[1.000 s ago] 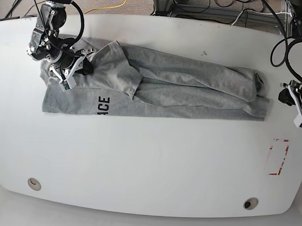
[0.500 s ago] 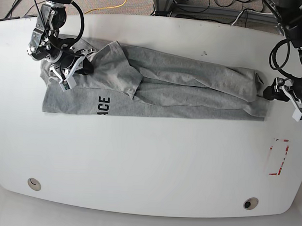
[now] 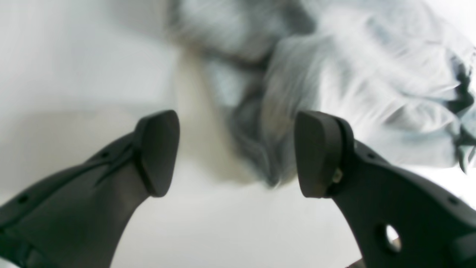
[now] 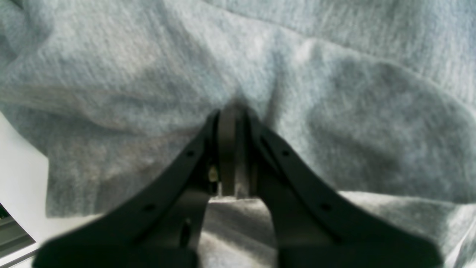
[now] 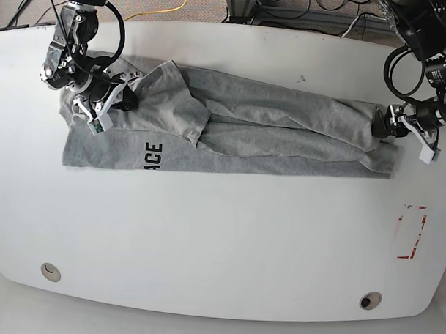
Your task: Layout the t-shirt on the table in an organized manner, then fold the t-shirt properly
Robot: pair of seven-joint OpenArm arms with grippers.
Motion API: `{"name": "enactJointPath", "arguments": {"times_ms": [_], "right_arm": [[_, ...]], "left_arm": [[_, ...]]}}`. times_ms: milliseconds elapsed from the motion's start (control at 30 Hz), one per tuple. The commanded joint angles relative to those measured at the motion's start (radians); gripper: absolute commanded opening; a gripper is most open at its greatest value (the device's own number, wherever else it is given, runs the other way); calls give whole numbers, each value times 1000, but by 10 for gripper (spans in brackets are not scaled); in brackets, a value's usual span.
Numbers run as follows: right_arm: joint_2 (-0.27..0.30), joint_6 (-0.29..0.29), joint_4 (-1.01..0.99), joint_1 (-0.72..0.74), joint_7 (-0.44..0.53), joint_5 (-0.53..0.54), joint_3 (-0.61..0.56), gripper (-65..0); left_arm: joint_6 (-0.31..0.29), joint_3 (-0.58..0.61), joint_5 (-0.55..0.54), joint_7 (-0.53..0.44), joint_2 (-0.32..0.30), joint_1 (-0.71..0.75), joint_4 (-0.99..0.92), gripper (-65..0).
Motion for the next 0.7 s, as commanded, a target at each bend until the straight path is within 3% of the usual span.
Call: {"name": "enactJointPath", "arguments": {"times_ms": [0,667], "right_arm": [[10,-9,0,-1,-41,-46,0,-601],[10,-9,0,-2,-41,-46,0,-601]], "left_arm": [[-1,0,0,3,13,-6,12,-197],[-1,74,1,-124,30,-42,12,-199]]}}
